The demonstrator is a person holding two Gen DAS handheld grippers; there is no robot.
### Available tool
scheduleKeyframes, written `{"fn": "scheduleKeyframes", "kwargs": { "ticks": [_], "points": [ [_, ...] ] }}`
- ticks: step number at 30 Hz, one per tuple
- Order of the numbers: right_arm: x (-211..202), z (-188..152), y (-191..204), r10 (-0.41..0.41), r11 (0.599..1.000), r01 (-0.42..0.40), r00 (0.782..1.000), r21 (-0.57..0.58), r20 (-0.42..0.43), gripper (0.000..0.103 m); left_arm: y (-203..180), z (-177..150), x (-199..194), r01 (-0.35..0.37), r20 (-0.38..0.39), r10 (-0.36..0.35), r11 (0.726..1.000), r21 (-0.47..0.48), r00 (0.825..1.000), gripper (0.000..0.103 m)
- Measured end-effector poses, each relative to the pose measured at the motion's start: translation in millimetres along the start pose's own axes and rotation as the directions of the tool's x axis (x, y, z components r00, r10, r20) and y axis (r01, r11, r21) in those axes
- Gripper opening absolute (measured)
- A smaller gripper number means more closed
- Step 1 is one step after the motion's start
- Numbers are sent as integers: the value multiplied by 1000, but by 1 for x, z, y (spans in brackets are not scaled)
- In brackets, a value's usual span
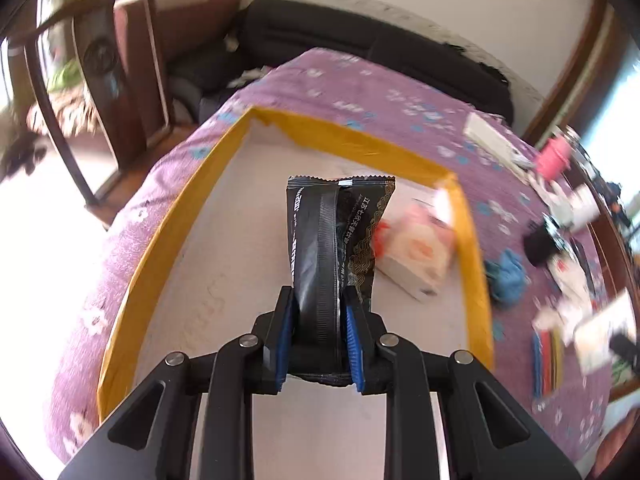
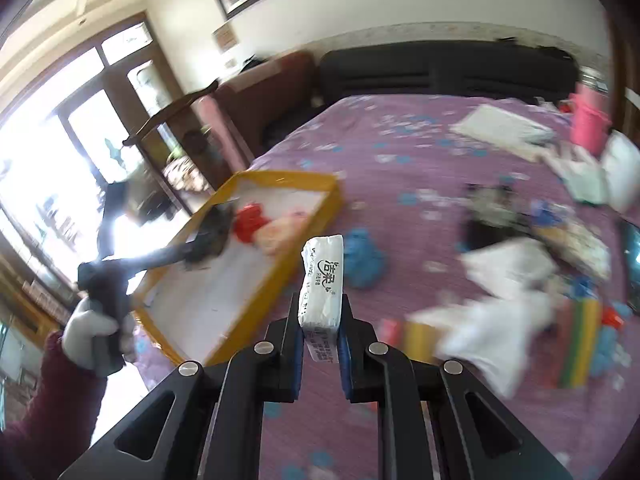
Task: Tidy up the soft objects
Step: 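Lower both items into the tray and open both tools, then move both open tools back over the table toward the remaining items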
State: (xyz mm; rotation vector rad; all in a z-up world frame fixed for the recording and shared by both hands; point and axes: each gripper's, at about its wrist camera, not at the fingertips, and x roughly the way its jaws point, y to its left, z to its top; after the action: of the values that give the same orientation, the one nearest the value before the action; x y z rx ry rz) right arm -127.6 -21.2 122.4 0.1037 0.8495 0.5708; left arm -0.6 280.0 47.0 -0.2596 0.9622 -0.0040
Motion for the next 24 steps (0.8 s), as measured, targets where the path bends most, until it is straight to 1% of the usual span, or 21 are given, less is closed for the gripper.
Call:
{"fn": "scheduleKeyframes", "kwargs": {
  "ticks": [3,5,6,7,9,11,13,15,16,17,18,20,22,24],
  "points": [
    [35,14,26,44,999,-45,998,-18,-52,16,8,16,21,-18,-29,17,999,-26,999,23],
    [59,22,40,75,997,-77,993,-20,-90,16,11,27,27,-6,-24,5,999,-53,1000,24],
    [72,26,46,91,996,-93,990,-15,-110,16,12,32,28,-7,-10,6,998,-61,1000,28],
    [84,27,52,107,994,-109,986,-9,-131,16,14,37,28,-7,2,7,998,-70,1000,37],
    [108,32,61,145,989,-145,974,12,-174,16,22,42,23,8,22,-6,994,-110,1000,49],
    [129,36,65,179,984,-174,962,39,-208,16,29,40,11,38,63,-30,991,-131,998,52],
    [151,41,67,223,974,-209,945,84,-239,16,32,35,-2,51,96,-38,989,-136,995,61],
    [170,45,66,286,957,-258,921,133,-265,19,33,27,-19,57,135,-39,989,-135,990,62],
    [181,48,63,297,952,-261,914,161,-276,19,32,22,-26,59,149,-39,989,-132,988,63],
    [186,50,62,276,957,-237,922,167,-272,22,32,18,-34,65,162,-44,989,-131,986,63],
    [189,51,60,243,965,-204,933,168,-264,32,31,13,-43,74,176,-50,989,-127,983,64],
    [184,51,54,240,964,-201,940,177,-242,43,24,4,-59,75,208,-52,992,-104,977,68],
    [166,50,48,236,964,-202,949,171,-208,44,15,-4,-72,70,236,-50,994,-78,971,71],
    [141,48,44,201,975,-180,965,132,-168,46,1,-12,-83,90,256,-75,995,-48,964,72]
  ]
}}
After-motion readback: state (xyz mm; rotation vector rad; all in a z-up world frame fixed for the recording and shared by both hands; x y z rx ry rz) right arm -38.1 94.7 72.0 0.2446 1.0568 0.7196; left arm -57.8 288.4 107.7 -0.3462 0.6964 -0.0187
